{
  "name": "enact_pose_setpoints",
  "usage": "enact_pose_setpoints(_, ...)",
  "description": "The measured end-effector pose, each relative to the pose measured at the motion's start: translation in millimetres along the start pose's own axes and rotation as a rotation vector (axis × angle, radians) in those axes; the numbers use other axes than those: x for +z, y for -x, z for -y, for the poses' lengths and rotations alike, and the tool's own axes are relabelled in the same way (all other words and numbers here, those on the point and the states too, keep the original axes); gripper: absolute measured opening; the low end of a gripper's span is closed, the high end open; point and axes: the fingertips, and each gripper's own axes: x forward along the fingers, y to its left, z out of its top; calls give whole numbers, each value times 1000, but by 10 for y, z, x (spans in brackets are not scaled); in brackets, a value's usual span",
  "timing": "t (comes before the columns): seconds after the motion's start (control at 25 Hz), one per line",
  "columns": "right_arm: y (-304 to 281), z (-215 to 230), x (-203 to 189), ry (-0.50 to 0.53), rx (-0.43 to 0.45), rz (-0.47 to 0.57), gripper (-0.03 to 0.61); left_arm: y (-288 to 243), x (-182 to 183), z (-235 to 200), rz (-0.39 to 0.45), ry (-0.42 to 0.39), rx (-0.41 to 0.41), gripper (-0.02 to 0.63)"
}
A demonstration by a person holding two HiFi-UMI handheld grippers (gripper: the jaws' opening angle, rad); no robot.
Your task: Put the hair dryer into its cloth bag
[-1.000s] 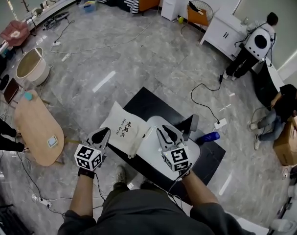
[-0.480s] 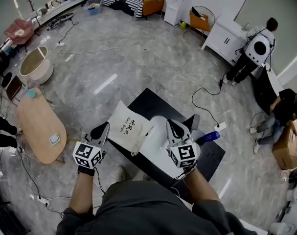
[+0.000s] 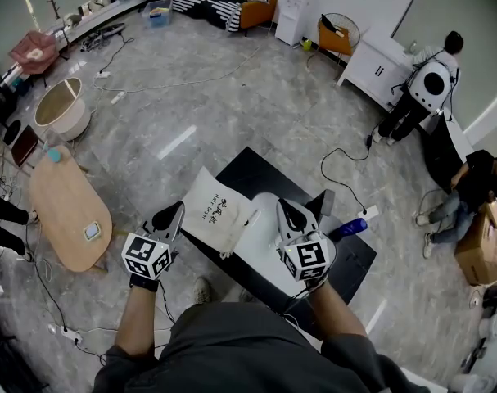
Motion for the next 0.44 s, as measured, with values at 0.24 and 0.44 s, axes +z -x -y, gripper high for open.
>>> enact_pose_setpoints(0.24,40,2,23,0,4,5,2,5,27,47,3,9,-4,0)
enact_pose_setpoints(0.44,63,2,-21,-3,4,2,2,4,-38,86,-6,9,-12,0)
